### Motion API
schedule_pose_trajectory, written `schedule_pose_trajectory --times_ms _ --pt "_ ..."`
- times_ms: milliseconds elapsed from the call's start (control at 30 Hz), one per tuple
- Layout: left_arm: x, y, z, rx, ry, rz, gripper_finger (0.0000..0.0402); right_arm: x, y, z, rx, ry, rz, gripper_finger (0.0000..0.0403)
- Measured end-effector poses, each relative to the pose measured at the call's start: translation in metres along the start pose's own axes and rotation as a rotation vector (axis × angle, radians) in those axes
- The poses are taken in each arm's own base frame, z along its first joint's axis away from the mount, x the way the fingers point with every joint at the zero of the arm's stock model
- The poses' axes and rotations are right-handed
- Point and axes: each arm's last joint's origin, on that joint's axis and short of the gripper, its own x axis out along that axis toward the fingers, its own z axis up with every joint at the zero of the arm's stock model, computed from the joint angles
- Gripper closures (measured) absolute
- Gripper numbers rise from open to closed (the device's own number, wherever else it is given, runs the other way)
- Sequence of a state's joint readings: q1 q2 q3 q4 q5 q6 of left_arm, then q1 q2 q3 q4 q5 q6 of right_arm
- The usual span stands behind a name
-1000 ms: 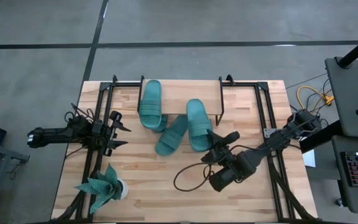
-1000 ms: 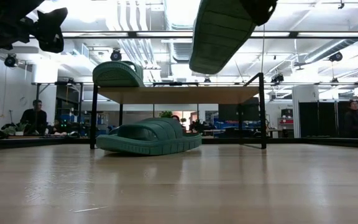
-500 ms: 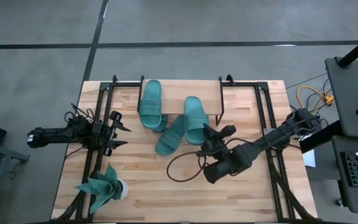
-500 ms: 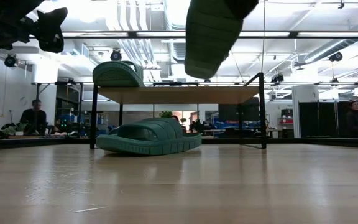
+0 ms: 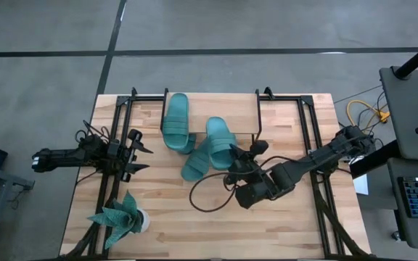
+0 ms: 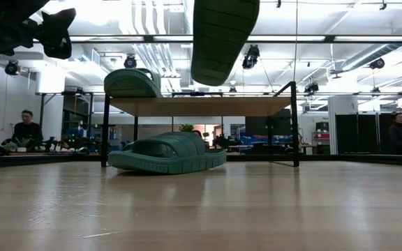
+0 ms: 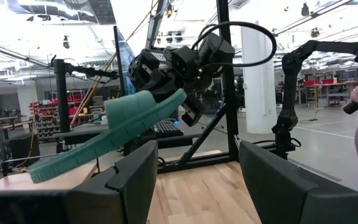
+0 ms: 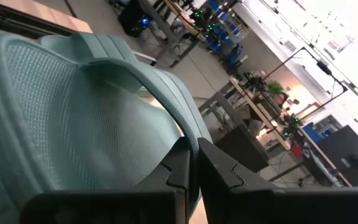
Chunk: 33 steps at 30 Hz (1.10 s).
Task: Pick and place slides into the shelf
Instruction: Put the blue slipper on the shelf
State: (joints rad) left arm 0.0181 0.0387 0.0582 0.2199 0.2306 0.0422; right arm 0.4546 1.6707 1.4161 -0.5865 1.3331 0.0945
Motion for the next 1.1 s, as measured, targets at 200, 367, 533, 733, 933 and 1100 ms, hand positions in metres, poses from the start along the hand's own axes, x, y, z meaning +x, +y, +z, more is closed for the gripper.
schedule_pose_trajectory --times_ms 200,367,533,733,933,1100 --pt "0.0 0.0 0.0 0.0 0.0 0.0 0.0191 0.007 -0.008 0.009 0.036 0.009 -0.006 0.039" --pt "0.0 0.0 0.0 0.0 0.0 0.0 0.0191 0.013 -0.017 0.023 0.077 0.016 0.138 0.039" --pt "0.0 0.0 0.0 0.0 0.0 0.0 0.0191 0.022 -0.023 0.032 0.081 0.019 0.288 0.039" --pt "0.0 0.0 0.0 0.0 0.0 0.0 0.0191 0.026 -0.033 0.042 0.057 0.002 0.311 0.039" --pt "0.0 0.0 0.0 0.0 0.0 0.0 0.0191 0.016 -0.066 0.066 0.091 -0.071 0.322 0.039" --pt "0.0 0.0 0.0 0.0 0.0 0.0 0.0191 0.015 -0.114 0.087 0.193 -0.17 0.454 0.039"
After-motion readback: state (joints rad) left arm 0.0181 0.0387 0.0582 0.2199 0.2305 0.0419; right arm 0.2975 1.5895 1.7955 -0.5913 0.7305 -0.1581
